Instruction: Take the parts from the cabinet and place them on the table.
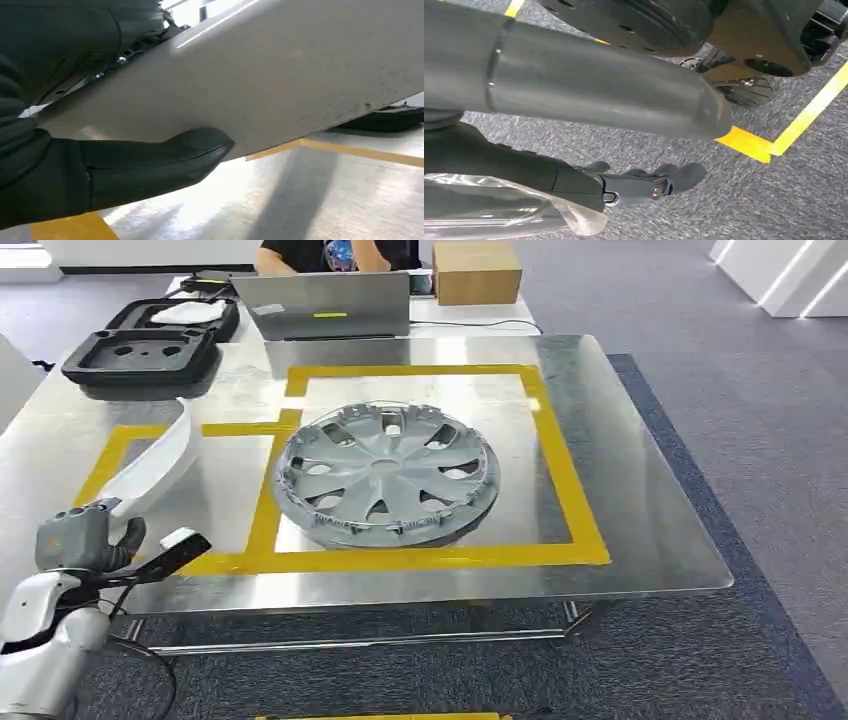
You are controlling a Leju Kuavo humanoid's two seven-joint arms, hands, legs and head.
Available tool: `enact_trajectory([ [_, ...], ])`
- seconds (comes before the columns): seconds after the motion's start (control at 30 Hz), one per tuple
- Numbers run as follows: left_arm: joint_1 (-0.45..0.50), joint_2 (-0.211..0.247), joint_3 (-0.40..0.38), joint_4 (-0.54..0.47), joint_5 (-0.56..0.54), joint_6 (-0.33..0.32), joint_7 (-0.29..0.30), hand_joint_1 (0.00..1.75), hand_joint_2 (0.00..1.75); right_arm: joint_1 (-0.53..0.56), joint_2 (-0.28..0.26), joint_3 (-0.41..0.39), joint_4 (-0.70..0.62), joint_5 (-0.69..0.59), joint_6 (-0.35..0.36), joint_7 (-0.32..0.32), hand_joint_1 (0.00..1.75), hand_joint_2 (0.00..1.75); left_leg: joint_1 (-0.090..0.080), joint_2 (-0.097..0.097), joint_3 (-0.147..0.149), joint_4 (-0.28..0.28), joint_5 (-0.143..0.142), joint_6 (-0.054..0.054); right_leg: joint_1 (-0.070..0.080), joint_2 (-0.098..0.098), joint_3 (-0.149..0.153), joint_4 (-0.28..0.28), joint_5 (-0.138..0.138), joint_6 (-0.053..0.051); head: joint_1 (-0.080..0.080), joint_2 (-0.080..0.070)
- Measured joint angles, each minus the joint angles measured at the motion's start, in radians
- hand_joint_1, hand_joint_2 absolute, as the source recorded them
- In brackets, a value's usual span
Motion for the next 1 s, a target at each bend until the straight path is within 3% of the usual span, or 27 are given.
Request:
enact_trajectory([
  [0.3,-0.082,-0.012,-0.086,0.059,-0.036,-0.012,0.054,1.75,1.75,-0.004,-0.005,0.009,0.0,0.0,0.003,0.0,0.0,0.0,0.0,0.0,0.0,0.0,0.0,0.0,0.0,0.001,0.0,0.0,0.0,0.0,0.0,0.0],
  [0.67,-0.083,-0.016,-0.085,0.082,-0.025,0.017,0.109,1.75,1.75,-0.002,-0.005,0.01,0.0,-0.003,0.002,0.0,0.0,0.0,0.0,0.0,-0.001,0.0,0.0,0.0,0.0,0.001,-0.001,0.0,0.0,0.0,0.0,0.0],
  [0.7,-0.08,-0.015,-0.081,0.082,-0.023,0.025,0.119,0.0,1.75,-0.001,-0.005,0.01,0.0,-0.003,0.002,0.0,0.0,0.0,0.0,0.0,-0.001,0.0,0.0,0.0,0.0,0.001,-0.001,0.0,0.0,0.0,0.0,0.0],
  [1.0,-0.056,0.008,-0.025,0.091,-0.013,0.047,0.135,0.0,1.75,0.003,-0.008,0.011,0.0,-0.005,0.002,-0.003,0.0,0.0,0.0,0.0,-0.002,0.0,0.0,0.0,0.0,0.0,-0.001,0.0,0.0,0.0,0.0,0.0],
])
